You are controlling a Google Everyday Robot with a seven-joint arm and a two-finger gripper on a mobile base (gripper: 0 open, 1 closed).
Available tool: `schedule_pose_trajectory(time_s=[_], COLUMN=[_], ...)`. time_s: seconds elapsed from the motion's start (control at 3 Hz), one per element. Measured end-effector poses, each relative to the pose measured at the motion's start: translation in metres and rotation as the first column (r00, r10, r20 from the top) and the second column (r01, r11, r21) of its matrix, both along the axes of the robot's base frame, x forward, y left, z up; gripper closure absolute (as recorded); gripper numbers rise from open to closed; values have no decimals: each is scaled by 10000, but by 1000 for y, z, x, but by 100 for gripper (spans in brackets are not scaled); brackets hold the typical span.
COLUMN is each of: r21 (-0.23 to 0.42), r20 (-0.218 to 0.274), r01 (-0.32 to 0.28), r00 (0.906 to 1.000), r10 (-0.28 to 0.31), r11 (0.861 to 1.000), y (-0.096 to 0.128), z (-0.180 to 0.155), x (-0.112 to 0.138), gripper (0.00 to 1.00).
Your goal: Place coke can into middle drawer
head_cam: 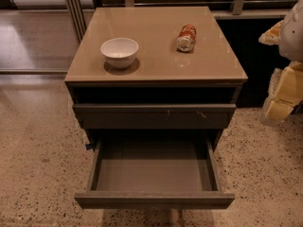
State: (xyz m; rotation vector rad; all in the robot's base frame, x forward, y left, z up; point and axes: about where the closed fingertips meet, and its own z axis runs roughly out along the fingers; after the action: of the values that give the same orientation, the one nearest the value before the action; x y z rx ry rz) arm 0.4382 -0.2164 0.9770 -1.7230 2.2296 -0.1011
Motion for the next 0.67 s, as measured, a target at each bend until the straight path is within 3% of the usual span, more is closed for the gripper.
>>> schedule_pose_trajectory(time_s=[0.33, 0.67], r21=[0, 276], r20=[0, 290], r01=[0, 502], r00=[10000, 9983], r10=[0, -510], r11=[10000, 9984], y=[0, 6], z=[0, -3], x=[0, 13], gripper=[0, 0])
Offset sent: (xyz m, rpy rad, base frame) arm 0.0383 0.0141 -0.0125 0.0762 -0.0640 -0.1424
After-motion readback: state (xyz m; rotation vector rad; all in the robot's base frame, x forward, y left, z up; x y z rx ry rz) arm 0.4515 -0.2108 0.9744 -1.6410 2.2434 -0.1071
